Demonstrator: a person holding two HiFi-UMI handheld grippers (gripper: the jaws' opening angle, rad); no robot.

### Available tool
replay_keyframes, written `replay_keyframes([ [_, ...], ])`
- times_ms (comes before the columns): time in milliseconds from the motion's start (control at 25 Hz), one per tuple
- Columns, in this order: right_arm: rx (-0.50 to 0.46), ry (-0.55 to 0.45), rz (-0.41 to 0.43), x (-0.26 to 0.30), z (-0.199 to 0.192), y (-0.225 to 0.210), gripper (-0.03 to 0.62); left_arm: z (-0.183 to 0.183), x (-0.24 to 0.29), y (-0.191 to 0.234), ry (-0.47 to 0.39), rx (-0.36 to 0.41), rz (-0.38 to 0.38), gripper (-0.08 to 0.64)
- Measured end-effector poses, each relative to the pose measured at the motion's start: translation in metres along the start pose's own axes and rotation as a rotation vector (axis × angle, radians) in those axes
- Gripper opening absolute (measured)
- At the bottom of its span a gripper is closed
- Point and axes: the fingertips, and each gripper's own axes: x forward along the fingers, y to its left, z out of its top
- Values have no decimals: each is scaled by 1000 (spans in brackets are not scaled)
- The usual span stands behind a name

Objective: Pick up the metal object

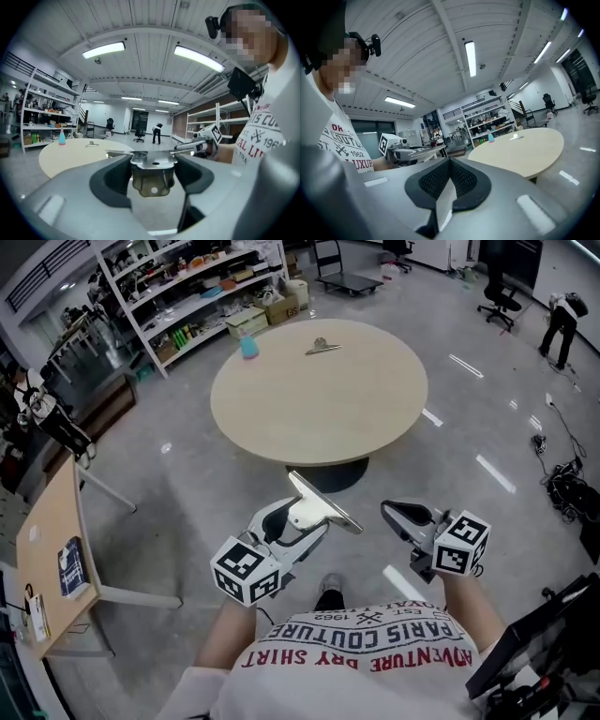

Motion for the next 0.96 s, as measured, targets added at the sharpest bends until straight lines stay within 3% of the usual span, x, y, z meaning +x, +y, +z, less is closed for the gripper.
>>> replay_keyframes([
  [200,-47,-24,19,-52,-1,48,2,0,-27,-68,-16,10,5,282],
  [400,-100,-34,40,-78,0,82,2,8,-48,-106,-31,44,32,282],
  [960,-130,-26,46,-87,-2,109,2,11,-72,-123,-46,63,49,282],
])
